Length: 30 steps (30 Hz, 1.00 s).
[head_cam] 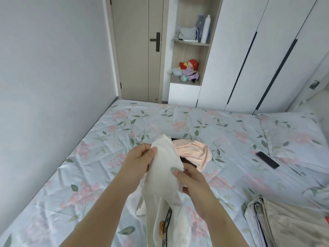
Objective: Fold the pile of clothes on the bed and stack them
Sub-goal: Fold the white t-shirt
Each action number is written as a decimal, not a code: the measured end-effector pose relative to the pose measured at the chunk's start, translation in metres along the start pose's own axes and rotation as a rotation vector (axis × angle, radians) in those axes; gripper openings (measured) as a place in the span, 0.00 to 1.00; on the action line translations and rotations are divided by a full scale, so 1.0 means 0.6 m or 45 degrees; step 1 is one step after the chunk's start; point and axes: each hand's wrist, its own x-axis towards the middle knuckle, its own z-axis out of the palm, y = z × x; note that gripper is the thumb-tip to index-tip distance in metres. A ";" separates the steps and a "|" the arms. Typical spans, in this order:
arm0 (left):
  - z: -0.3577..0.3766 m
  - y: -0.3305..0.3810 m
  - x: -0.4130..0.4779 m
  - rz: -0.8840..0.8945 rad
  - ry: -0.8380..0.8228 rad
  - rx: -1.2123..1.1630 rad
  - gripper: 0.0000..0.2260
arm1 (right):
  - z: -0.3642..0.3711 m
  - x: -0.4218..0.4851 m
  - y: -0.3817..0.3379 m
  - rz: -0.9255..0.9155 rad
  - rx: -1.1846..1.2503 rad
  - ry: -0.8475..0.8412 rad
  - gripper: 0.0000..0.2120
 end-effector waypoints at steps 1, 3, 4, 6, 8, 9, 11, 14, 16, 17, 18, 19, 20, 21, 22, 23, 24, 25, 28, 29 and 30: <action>-0.002 0.000 -0.006 -0.002 0.020 0.012 0.11 | 0.003 -0.002 0.001 -0.011 -0.051 0.042 0.07; -0.011 -0.007 -0.015 -0.001 0.066 0.122 0.11 | 0.005 -0.001 0.004 -0.066 -0.115 0.182 0.04; -0.018 -0.012 -0.017 -0.006 0.087 0.189 0.11 | 0.005 -0.001 0.004 -0.107 -0.119 0.237 0.06; -0.030 -0.019 -0.020 -0.034 0.115 0.270 0.11 | 0.008 -0.004 0.000 -0.202 -0.118 0.275 0.06; -0.039 -0.027 -0.021 -0.036 0.127 0.402 0.11 | 0.013 -0.008 -0.005 -0.284 -0.196 0.275 0.06; -0.041 -0.030 -0.022 -0.004 0.129 0.537 0.10 | 0.015 -0.007 -0.004 -0.314 -0.226 0.267 0.06; -0.043 -0.029 -0.022 0.126 0.064 0.764 0.04 | 0.016 -0.007 -0.006 -0.337 -0.222 0.219 0.05; -0.047 -0.007 0.000 0.397 -0.368 1.023 0.28 | 0.016 -0.006 -0.019 -0.354 -0.327 0.016 0.05; -0.039 0.020 0.014 0.448 -0.738 1.082 0.30 | 0.017 -0.006 -0.027 -0.351 -0.410 -0.087 0.06; -0.035 0.028 0.022 0.448 -0.866 1.063 0.24 | 0.017 -0.005 -0.030 -0.350 -0.425 -0.121 0.06; -0.031 0.032 0.030 0.432 -0.927 1.051 0.18 | 0.017 -0.005 -0.033 -0.347 -0.427 -0.141 0.06; -0.027 0.037 0.034 0.408 -0.944 1.058 0.12 | 0.015 -0.004 -0.032 -0.348 -0.420 -0.142 0.07; -0.023 0.039 0.039 0.378 -0.934 1.069 0.08 | 0.013 -0.004 -0.032 -0.350 -0.411 -0.116 0.07; -0.020 0.041 0.043 0.345 -0.909 1.074 0.05 | 0.009 -0.002 -0.029 -0.352 -0.383 -0.072 0.07; -0.018 0.043 0.046 0.310 -0.881 1.055 0.04 | 0.006 -0.003 -0.027 -0.343 -0.331 -0.033 0.05; -0.015 0.046 0.047 0.280 -0.850 1.003 0.03 | 0.002 -0.003 -0.024 -0.319 -0.272 -0.025 0.02; -0.013 0.050 0.046 0.253 -0.813 0.924 0.03 | -0.001 -0.005 -0.021 -0.288 -0.232 -0.043 0.02; -0.011 0.055 0.045 0.233 -0.764 0.831 0.05 | -0.005 -0.005 -0.013 -0.256 -0.230 -0.073 0.05; -0.011 0.074 0.045 0.257 -0.575 0.647 0.08 | 0.001 -0.005 0.005 -0.151 -0.448 -0.018 0.04; -0.011 0.083 0.046 0.298 -0.513 0.631 0.08 | 0.003 -0.003 0.011 -0.121 -0.535 0.041 0.06; -0.012 0.091 0.048 0.331 -0.451 0.608 0.07 | 0.005 0.000 0.017 -0.101 -0.581 0.086 0.07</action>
